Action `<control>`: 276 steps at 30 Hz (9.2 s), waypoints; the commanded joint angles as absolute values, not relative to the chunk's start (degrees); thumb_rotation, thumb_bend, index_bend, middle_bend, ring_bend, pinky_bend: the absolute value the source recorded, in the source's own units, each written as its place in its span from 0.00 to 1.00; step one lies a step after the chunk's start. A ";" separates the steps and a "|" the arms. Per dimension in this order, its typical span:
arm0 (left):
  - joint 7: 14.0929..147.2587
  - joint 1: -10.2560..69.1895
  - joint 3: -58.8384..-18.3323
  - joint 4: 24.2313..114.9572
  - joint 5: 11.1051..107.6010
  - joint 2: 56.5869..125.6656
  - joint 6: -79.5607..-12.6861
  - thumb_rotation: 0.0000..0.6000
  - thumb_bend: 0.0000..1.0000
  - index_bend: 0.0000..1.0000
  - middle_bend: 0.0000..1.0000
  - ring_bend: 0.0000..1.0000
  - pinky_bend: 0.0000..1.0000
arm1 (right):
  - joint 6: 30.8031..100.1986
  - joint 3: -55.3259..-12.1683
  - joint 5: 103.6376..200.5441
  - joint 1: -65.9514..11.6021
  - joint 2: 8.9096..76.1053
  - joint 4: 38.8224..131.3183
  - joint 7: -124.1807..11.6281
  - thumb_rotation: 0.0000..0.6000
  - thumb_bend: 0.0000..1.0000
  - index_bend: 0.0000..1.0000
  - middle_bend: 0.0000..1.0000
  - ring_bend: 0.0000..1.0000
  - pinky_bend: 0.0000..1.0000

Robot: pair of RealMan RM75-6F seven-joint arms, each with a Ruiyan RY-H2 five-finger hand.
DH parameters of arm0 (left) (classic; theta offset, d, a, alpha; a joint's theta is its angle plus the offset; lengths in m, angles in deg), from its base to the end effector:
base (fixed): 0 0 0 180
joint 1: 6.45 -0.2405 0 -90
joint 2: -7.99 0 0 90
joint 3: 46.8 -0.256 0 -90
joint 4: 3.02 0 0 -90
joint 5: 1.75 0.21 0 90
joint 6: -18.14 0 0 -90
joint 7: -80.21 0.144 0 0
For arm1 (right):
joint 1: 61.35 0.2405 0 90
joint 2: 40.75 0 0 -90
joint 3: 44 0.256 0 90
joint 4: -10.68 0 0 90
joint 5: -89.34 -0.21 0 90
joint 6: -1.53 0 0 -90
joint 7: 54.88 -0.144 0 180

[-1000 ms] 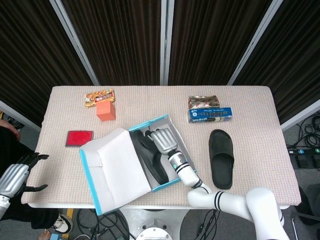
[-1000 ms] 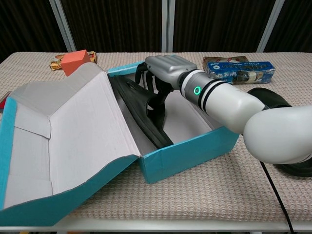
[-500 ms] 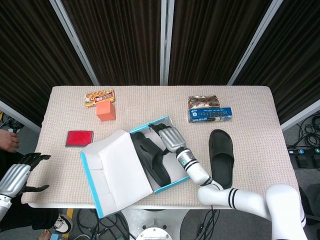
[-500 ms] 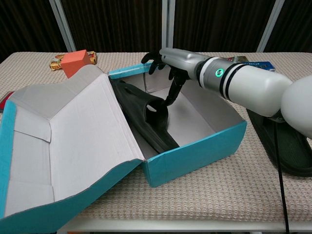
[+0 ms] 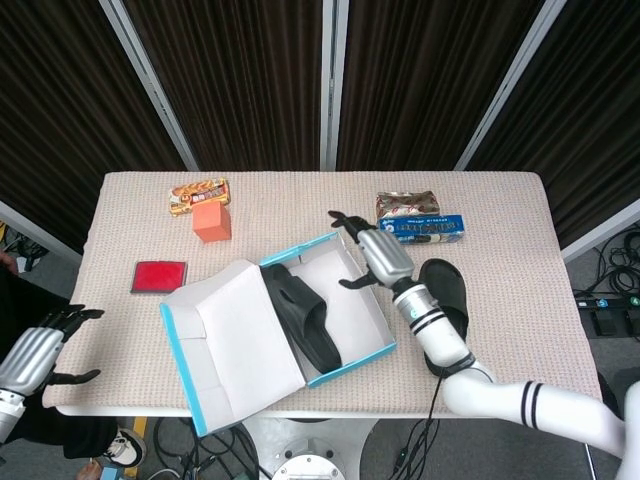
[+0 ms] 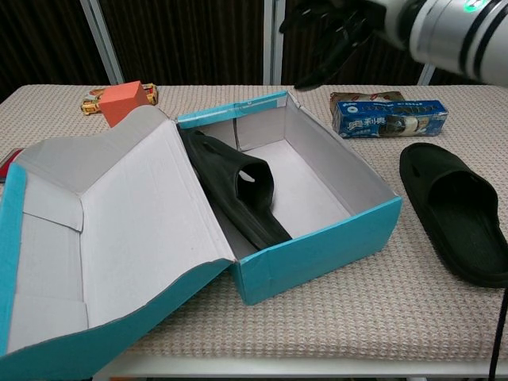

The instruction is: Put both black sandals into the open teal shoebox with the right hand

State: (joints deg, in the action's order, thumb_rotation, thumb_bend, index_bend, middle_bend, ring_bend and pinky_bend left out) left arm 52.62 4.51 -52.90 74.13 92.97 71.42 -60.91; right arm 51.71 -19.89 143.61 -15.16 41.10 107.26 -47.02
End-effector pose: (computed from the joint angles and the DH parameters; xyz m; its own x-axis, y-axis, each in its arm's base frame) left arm -0.3480 0.1848 0.1521 0.2490 0.2629 0.9321 0.9653 -0.1455 -0.2169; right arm -0.0698 -0.3727 0.0393 0.0303 -0.3242 0.9455 -0.9464 -0.3138 -0.0773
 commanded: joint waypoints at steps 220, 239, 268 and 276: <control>63.66 3.80 -49.29 83.94 86.83 67.72 -59.40 1.00 0.02 0.19 0.24 0.11 0.14 | 9.79 -20.69 168.15 -0.02 32.50 87.96 -91.84 1.00 0.35 0.57 0.44 0.43 0.57; 62.48 3.67 -48.79 82.71 86.66 68.17 -59.08 1.00 0.02 0.19 0.24 0.11 0.14 | 7.45 -25.12 165.03 5.49 35.10 82.89 -83.80 1.00 0.38 0.58 0.45 0.43 0.57; 61.27 3.24 -48.63 79.82 88.06 69.69 -60.66 1.00 0.02 0.19 0.24 0.11 0.14 | 20.24 -32.82 157.43 4.30 36.46 85.84 -69.27 1.00 0.38 0.60 0.47 0.43 0.57; 61.10 3.14 -48.61 79.17 88.24 70.14 -61.00 1.00 0.02 0.19 0.24 0.11 0.14 | 26.69 -34.30 158.00 3.00 38.46 85.42 -63.89 1.00 0.38 0.60 0.47 0.43 0.57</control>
